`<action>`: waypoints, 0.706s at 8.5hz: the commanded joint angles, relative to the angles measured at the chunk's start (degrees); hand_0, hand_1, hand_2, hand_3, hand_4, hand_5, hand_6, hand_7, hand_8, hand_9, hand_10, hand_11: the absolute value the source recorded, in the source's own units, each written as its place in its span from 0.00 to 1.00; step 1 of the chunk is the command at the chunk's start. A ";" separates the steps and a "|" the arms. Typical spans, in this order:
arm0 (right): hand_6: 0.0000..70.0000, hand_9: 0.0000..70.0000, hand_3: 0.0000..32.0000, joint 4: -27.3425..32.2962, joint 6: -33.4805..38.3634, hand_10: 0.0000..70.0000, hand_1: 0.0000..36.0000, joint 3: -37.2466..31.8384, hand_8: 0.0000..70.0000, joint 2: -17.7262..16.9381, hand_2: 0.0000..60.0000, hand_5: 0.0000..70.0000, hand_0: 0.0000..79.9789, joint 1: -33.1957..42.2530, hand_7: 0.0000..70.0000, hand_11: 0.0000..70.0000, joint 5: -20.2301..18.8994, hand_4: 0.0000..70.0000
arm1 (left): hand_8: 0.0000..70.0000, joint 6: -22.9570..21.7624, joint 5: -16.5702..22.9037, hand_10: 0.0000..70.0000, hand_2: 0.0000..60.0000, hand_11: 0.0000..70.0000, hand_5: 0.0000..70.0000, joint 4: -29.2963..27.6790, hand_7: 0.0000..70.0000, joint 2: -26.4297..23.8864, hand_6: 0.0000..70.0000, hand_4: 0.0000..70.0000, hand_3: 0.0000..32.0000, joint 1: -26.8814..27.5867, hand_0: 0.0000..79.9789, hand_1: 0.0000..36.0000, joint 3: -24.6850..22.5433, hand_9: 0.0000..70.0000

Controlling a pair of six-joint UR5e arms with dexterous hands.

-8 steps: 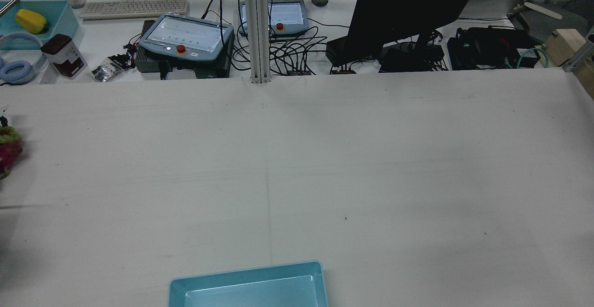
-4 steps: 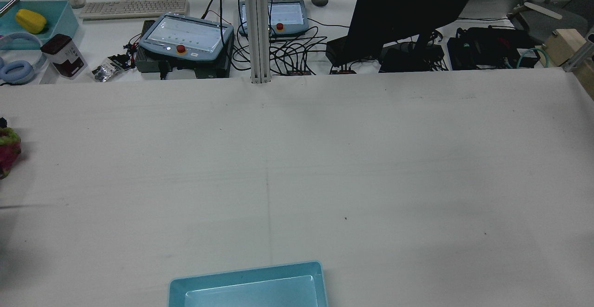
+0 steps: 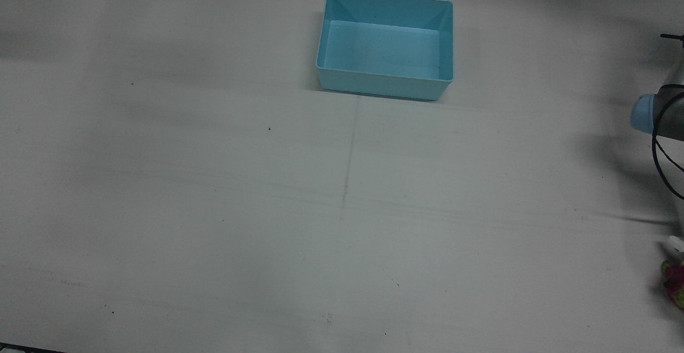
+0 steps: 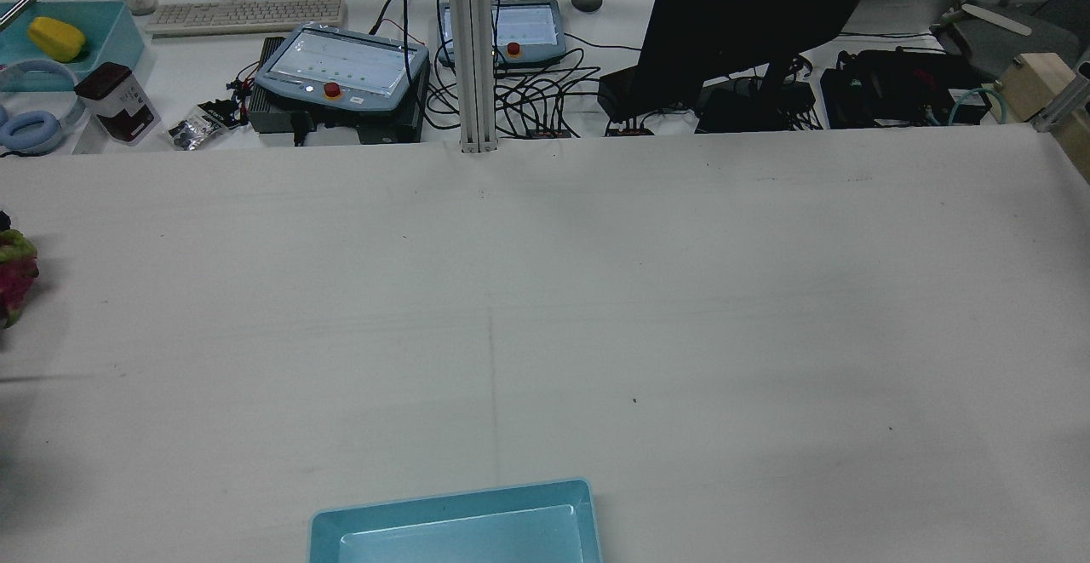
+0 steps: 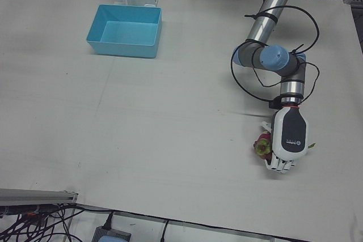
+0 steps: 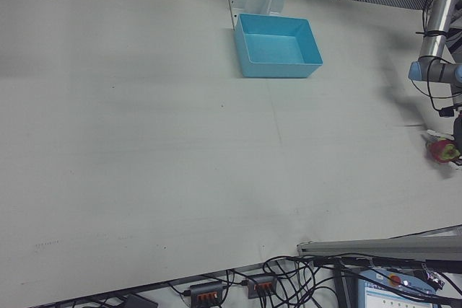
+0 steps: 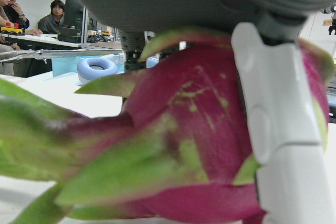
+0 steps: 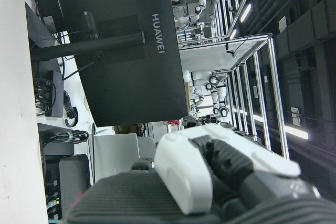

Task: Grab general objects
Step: 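Lift the dragon fruit with the left hand off the table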

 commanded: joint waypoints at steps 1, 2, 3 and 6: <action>0.00 0.00 0.00 0.00 0.00 0.00 0.00 0.09 0.00 0.00 0.00 0.00 0.00 -0.01 0.00 0.00 -0.03 0.00 | 0.53 -0.47 -1.58 0.55 1.00 0.79 1.00 -0.60 0.88 1.61 0.62 0.41 0.00 -0.36 0.60 0.71 -3.49 0.64; 0.00 0.00 0.00 -0.09 0.00 0.00 0.00 0.09 0.00 0.00 0.00 0.00 0.00 -0.01 0.00 0.00 -0.03 0.00 | 0.56 -0.56 -1.58 0.61 1.00 0.87 1.00 -0.52 0.88 2.84 0.63 0.41 0.00 -0.54 0.59 0.70 -6.21 0.67; 0.00 0.00 0.00 -0.09 0.00 0.00 0.00 0.09 0.00 0.00 0.00 0.00 0.00 -0.01 0.00 0.00 -0.03 0.00 | 0.61 -1.08 -1.58 0.68 1.00 0.96 1.00 -0.34 0.92 4.77 0.67 0.43 0.00 -0.62 0.58 0.69 -10.15 0.73; 0.00 0.00 0.00 0.00 0.00 0.00 0.00 0.09 0.00 0.00 0.00 0.00 0.00 0.00 0.00 0.00 -0.03 0.00 | 0.60 -9.17 -0.88 0.71 1.00 1.00 1.00 -3.41 0.91 8.57 0.63 0.43 0.00 -0.63 0.59 0.68 -18.78 0.77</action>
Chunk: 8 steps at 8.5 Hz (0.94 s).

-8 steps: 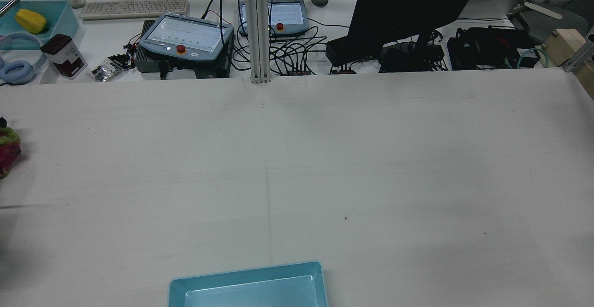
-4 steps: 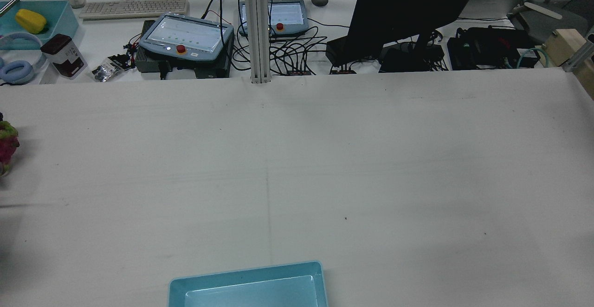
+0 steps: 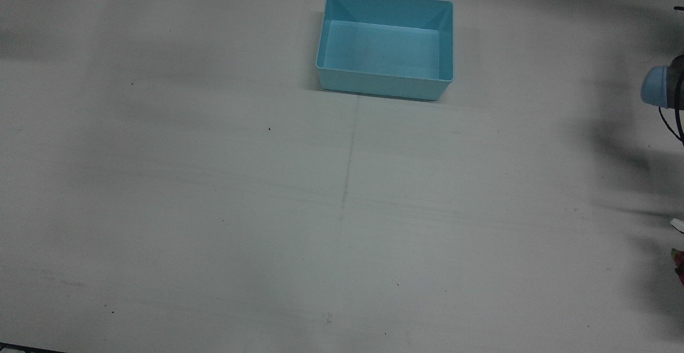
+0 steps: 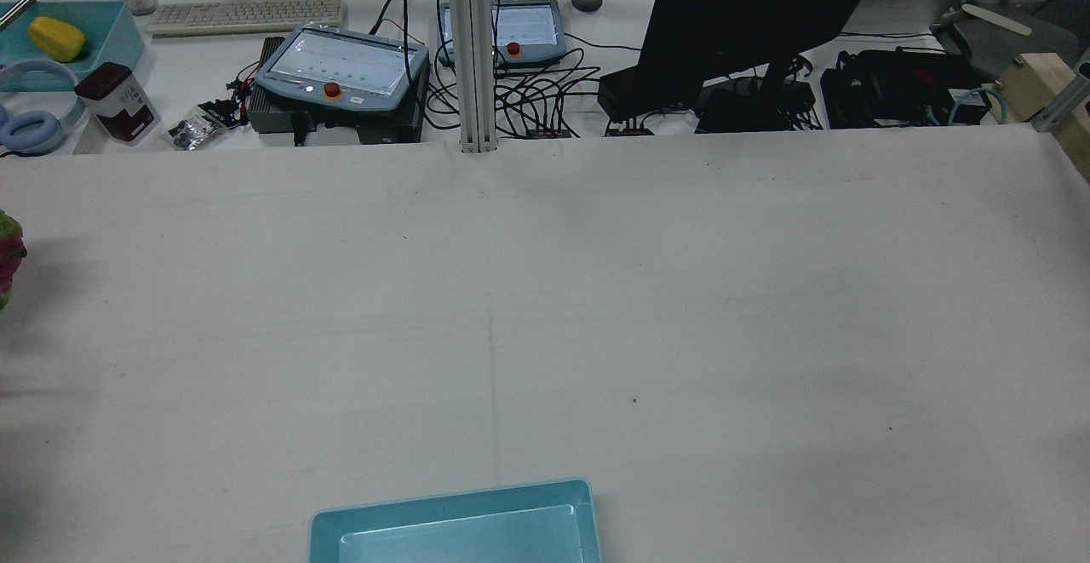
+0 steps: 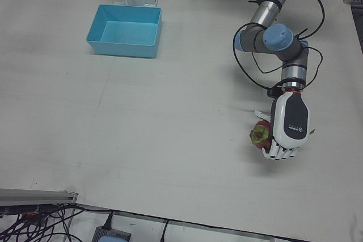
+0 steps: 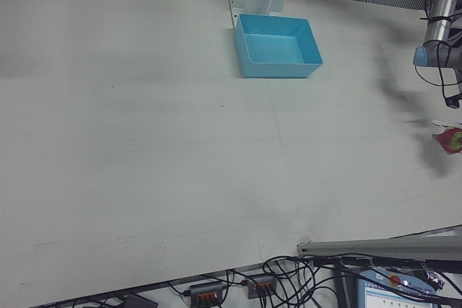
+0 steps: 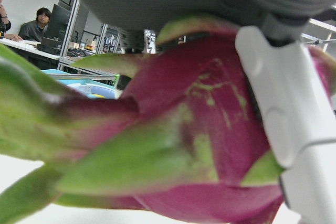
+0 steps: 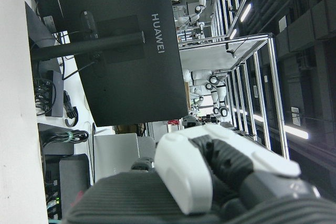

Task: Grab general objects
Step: 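Lift the dragon fruit with the left hand off the table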

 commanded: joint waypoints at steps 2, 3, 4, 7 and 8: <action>0.00 0.00 0.00 0.00 0.00 0.00 0.00 0.03 0.00 0.00 0.00 0.00 0.00 -0.02 0.00 0.00 0.00 0.00 | 0.57 -9.99 2.51 0.66 1.00 0.94 1.00 -8.95 0.90 2.05 0.59 0.42 0.00 0.31 0.61 0.66 -5.91 0.77; 0.00 0.00 0.00 0.00 0.00 0.00 0.00 0.03 0.00 0.00 0.00 0.00 0.00 0.07 0.00 0.00 0.00 0.00 | 0.57 -11.85 5.84 0.66 1.00 0.94 1.00 -11.34 0.91 1.52 0.60 0.42 0.00 0.32 0.61 0.64 -6.26 0.77; 0.00 0.00 0.00 0.00 0.00 0.00 0.00 0.03 0.00 0.00 0.00 0.00 0.00 -0.02 0.00 0.00 0.00 0.00 | 0.56 -14.22 8.48 0.66 0.93 0.94 1.00 -15.28 0.89 1.34 0.59 0.42 0.00 0.66 0.61 0.57 -6.35 0.77; 0.00 0.00 0.00 0.09 0.00 0.00 0.00 0.03 0.00 0.00 0.00 0.00 0.00 0.07 0.00 0.00 0.00 0.00 | 0.60 -17.58 18.93 0.67 0.91 0.96 1.00 -18.14 1.00 1.26 0.67 0.49 0.00 1.97 0.61 0.51 -11.60 0.83; 0.00 0.00 0.00 0.09 0.00 0.00 0.00 -0.06 0.00 0.00 0.00 0.00 0.00 0.07 0.00 0.00 0.00 0.00 | 0.64 -17.50 20.97 0.69 0.99 0.98 1.00 -17.61 1.00 1.34 0.75 0.53 0.00 5.99 0.61 0.53 -13.97 0.88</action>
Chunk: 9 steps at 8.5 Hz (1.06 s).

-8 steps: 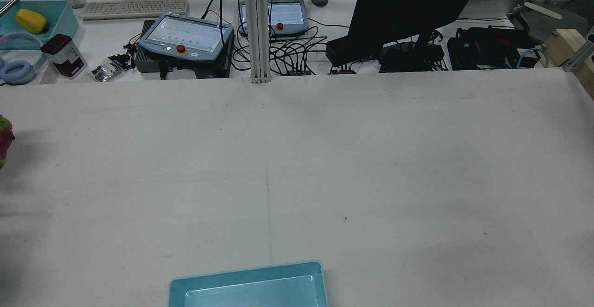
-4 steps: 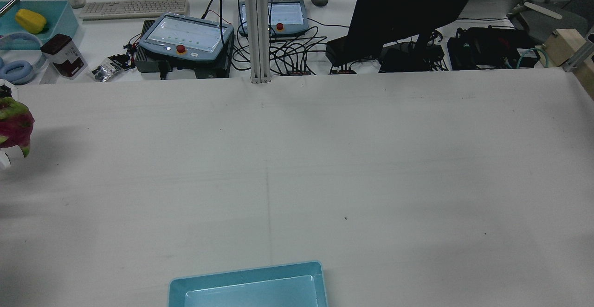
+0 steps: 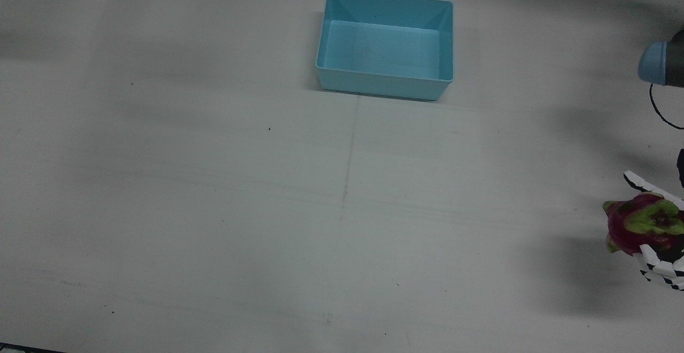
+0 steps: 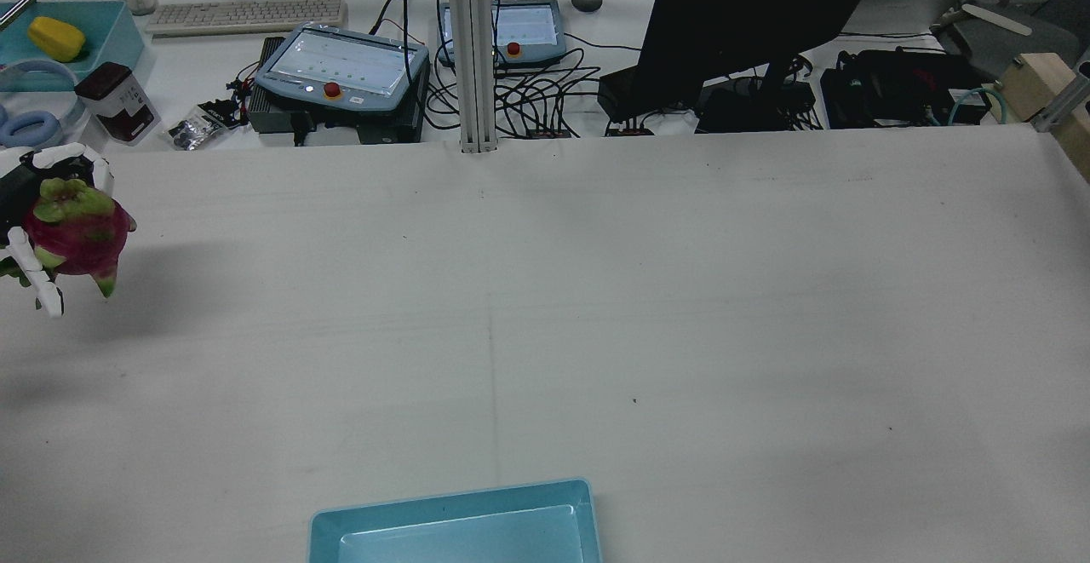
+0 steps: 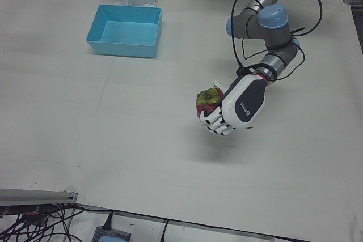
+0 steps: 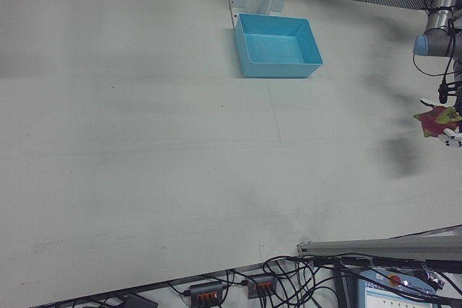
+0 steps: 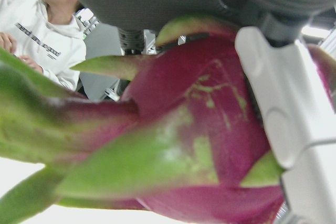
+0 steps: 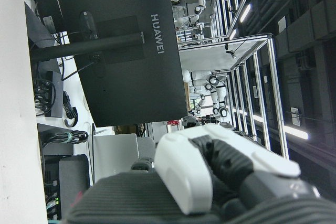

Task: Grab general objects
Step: 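Carry the dragon fruit with the left hand toward the light-blue tray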

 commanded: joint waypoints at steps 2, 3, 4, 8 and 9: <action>0.00 0.00 0.00 0.03 0.00 0.00 0.00 0.00 0.00 0.00 0.00 0.00 0.00 -0.05 0.00 0.00 0.00 0.00 | 0.70 -0.32 5.72 0.72 1.00 1.00 1.00 -1.95 1.00 -0.04 0.90 0.61 0.00 15.59 0.65 0.59 -8.35 0.93; 0.00 0.00 0.00 0.03 0.09 0.00 0.00 0.00 0.00 0.00 0.00 0.00 0.00 -0.05 0.00 0.00 0.09 0.00 | 0.72 0.04 4.84 0.75 0.98 1.00 1.00 -3.08 1.00 -0.13 0.95 0.62 0.00 18.07 0.65 0.57 -9.33 0.96; 0.00 0.00 0.00 0.03 0.00 0.00 0.00 -0.09 0.00 0.00 0.00 0.00 0.00 -0.05 0.00 0.00 0.00 0.00 | 0.76 0.04 3.53 0.77 1.00 1.00 1.00 -4.13 1.00 -0.13 1.00 0.66 0.00 19.84 0.67 0.60 -9.86 1.00; 0.00 0.00 0.00 -0.06 0.00 0.00 0.00 0.00 0.00 0.00 0.00 0.00 0.00 0.04 0.00 0.00 0.00 0.00 | 0.85 1.26 3.43 0.83 1.00 1.00 1.00 -4.41 1.00 -0.21 1.00 0.72 0.00 25.91 0.73 0.77 -14.52 1.00; 0.00 0.00 0.00 0.03 0.00 0.00 0.00 0.00 0.00 0.00 0.00 0.00 0.00 0.04 0.00 0.00 0.00 0.00 | 0.85 1.45 3.43 0.82 1.00 1.00 1.00 -4.41 1.00 -0.13 1.00 0.73 0.00 28.10 0.73 0.77 -16.09 1.00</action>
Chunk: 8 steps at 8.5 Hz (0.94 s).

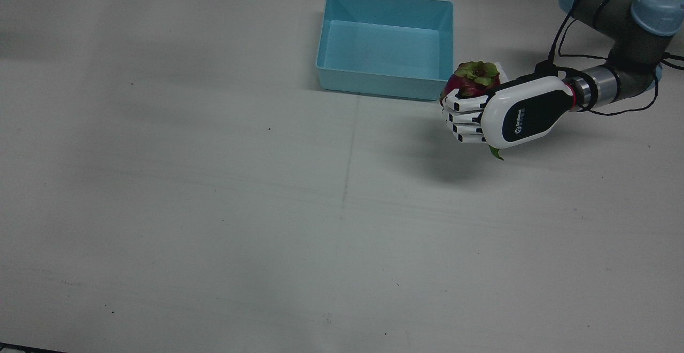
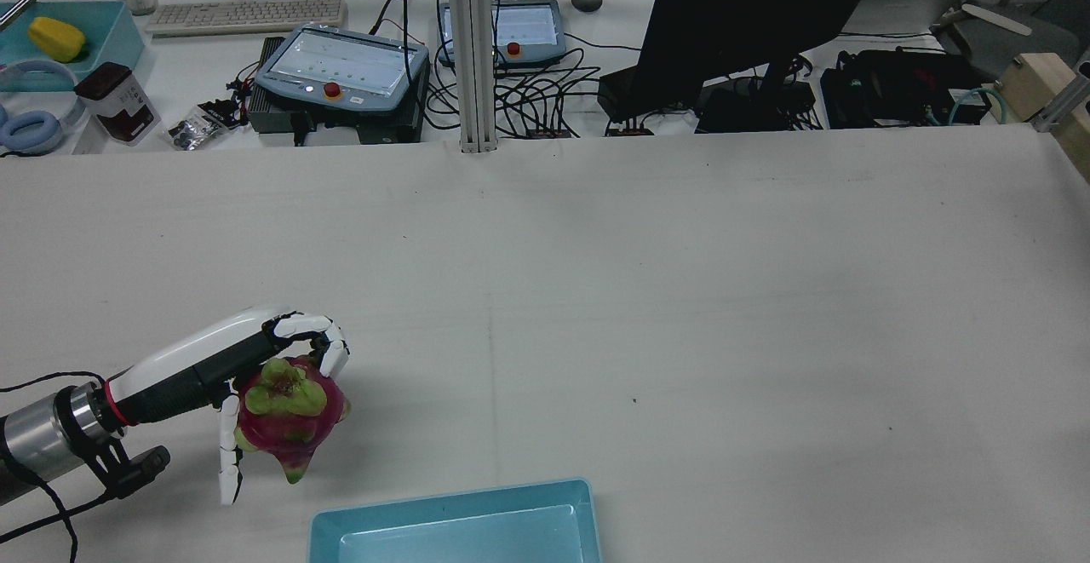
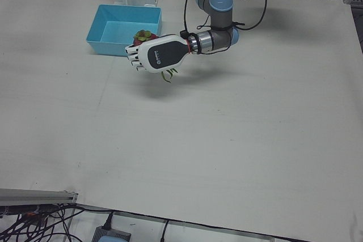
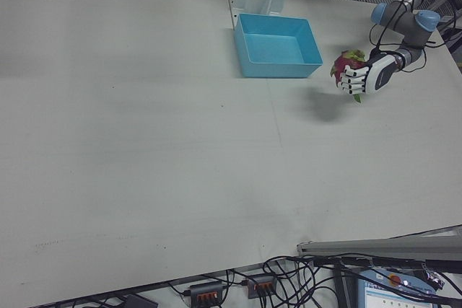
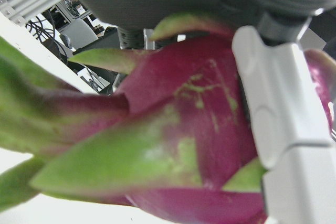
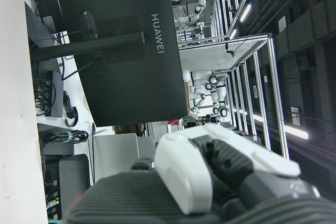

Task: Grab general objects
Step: 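Carry the dragon fruit with the left hand toward the light-blue tray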

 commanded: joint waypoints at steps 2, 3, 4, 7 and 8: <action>0.00 0.00 0.00 -0.01 0.00 0.00 0.00 0.01 0.00 0.00 0.00 0.00 0.00 0.04 0.00 0.00 0.00 0.00 | 0.86 0.80 0.01 0.82 1.00 1.00 1.00 -0.05 1.00 0.06 1.00 0.75 0.00 5.25 0.74 0.81 -5.01 1.00; 0.00 0.00 0.00 -0.01 0.00 0.00 0.00 0.01 0.00 0.00 0.00 0.00 0.00 0.04 0.00 0.00 0.00 0.00 | 0.85 0.80 -0.08 0.81 1.00 1.00 1.00 -0.22 1.00 0.06 1.00 0.75 0.00 7.53 0.75 0.81 -5.55 1.00; 0.00 0.00 0.00 -0.01 0.00 0.00 0.00 0.01 0.00 0.00 0.00 0.00 0.00 0.04 0.00 0.00 0.00 0.00 | 0.84 1.06 -1.21 0.80 1.00 1.00 1.00 -0.31 1.00 -0.03 1.00 0.74 0.00 9.29 0.76 0.83 -5.90 1.00; 0.00 0.00 0.00 -0.01 0.00 0.00 0.00 0.01 0.00 0.00 0.00 0.00 0.00 0.04 0.00 0.00 0.00 0.00 | 0.85 3.26 -1.75 0.79 1.00 1.00 1.00 0.64 1.00 -3.51 1.00 0.74 0.00 13.95 0.77 0.85 -6.25 1.00; 0.00 0.00 0.00 -0.01 0.08 0.00 0.00 0.01 0.00 0.00 0.00 0.00 0.00 0.04 0.00 0.00 0.00 0.00 | 0.84 3.35 -1.84 0.78 1.00 1.00 1.00 1.53 1.00 -5.28 1.00 0.74 0.00 15.79 0.78 0.85 -6.25 1.00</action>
